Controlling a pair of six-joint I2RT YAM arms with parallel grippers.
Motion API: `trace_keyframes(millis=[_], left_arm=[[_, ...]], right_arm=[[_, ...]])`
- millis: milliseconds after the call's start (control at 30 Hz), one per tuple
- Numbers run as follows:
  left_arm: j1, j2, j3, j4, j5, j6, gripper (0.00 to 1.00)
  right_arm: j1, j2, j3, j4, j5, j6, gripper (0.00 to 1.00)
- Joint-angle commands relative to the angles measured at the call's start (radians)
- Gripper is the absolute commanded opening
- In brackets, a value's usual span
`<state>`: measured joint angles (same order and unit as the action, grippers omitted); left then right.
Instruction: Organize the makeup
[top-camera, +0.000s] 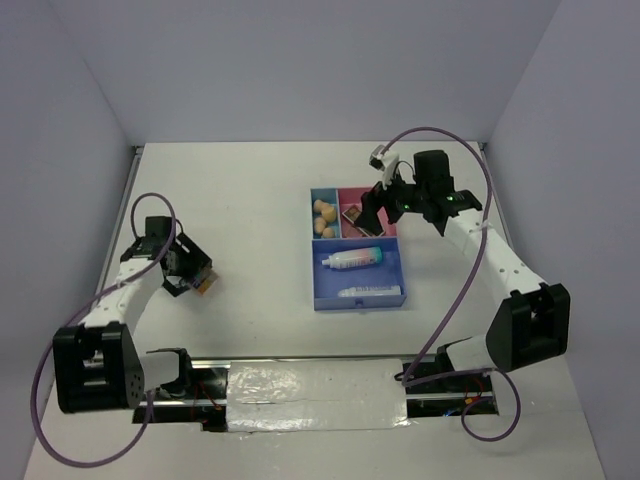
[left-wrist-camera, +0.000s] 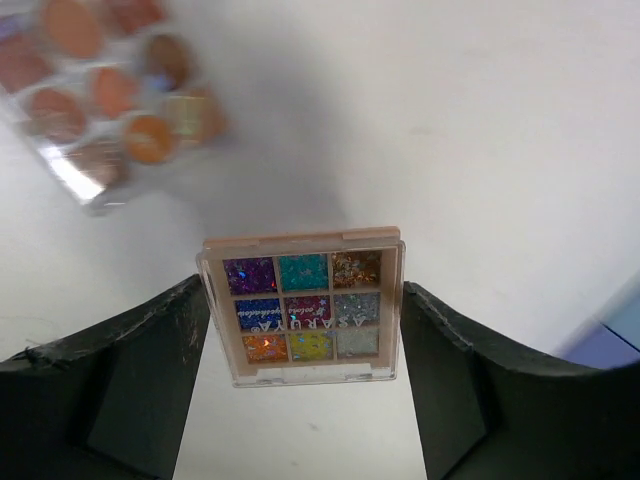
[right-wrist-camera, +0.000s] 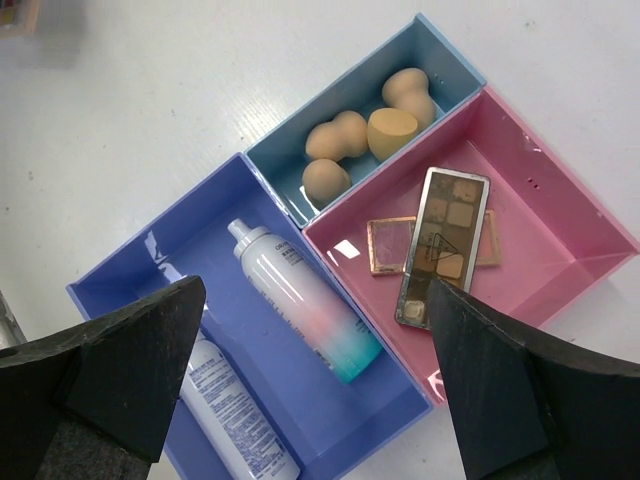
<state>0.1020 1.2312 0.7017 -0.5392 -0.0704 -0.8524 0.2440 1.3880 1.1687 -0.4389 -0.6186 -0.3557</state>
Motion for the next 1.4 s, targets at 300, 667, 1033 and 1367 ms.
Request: trace_keyframes(millis=[300,667,1033,1367], left_arm=[[-0.277,-0.011,0.116,0.654,0.526,0.012,0.00],[-0.571,0.595,0.639,0.769,0.555,0.030,0.00],[-0.659,0.981,1.067,0.547,0.526,0.041,0.35],[-0.668,0.973,1.081,0.531,0.531,0.056,0.88]], right_arm=[[-0.113,-0.087,0.028,0.060,-0.052,0.113,0.29],[-0.169,-0.153,-0.023,0.054,-0.061,0.124,0.19],[-0.213,-0.167,-0.035,0.042,-0.076,0.121,0.21],[-0.219,-0.147,-0.034,0.048,-0.096,0.136,0.21]])
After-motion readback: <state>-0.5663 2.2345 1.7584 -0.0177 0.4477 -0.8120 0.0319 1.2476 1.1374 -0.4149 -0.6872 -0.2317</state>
